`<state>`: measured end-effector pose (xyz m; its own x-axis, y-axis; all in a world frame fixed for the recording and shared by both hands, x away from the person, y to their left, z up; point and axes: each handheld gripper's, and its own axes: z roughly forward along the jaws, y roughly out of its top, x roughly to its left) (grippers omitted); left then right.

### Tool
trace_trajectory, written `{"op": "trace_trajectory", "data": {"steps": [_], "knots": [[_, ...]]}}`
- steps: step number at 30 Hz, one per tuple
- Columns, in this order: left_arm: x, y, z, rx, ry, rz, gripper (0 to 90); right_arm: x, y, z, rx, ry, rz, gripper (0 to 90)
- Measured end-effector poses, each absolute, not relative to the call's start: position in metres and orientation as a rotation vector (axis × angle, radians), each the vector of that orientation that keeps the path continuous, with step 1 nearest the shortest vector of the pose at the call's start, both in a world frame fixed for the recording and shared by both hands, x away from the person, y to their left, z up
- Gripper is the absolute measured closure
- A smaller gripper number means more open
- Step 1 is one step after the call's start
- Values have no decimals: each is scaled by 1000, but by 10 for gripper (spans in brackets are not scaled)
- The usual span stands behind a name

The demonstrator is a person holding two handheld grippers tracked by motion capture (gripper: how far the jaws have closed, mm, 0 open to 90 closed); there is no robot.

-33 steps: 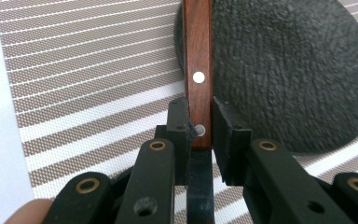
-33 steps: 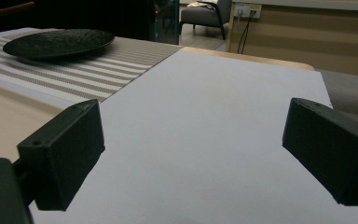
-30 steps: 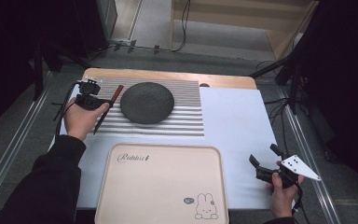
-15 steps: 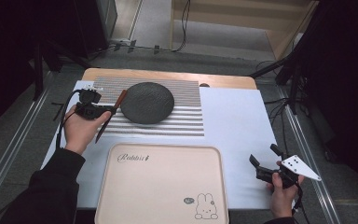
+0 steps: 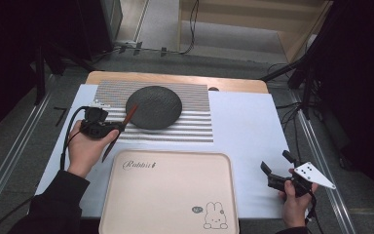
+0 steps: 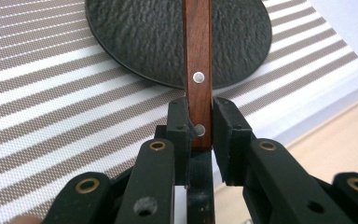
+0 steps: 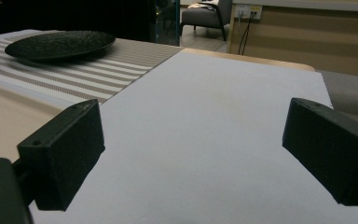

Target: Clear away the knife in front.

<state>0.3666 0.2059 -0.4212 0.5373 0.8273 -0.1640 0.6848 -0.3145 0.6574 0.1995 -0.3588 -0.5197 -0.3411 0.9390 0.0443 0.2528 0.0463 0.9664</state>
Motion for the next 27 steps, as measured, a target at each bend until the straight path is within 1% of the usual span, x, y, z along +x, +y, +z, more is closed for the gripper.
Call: {"op": "trace_trajectory", "data": {"steps": [4, 9, 17, 27], "knots": [[356, 203, -422, 2095, 1195, 259, 770, 200, -359, -520, 1212, 1670, 1331, 41], [343, 196, -426, 2127, 1182, 298, 770, 200, -359, -520, 1211, 1669, 1330, 41], [322, 189, -435, 2128, 1159, 261, 770, 200, -359, -520, 1214, 1665, 1333, 41], [302, 187, -440, 2131, 1142, 249, 770, 200, -359, -520, 1215, 1665, 1334, 41]]}}
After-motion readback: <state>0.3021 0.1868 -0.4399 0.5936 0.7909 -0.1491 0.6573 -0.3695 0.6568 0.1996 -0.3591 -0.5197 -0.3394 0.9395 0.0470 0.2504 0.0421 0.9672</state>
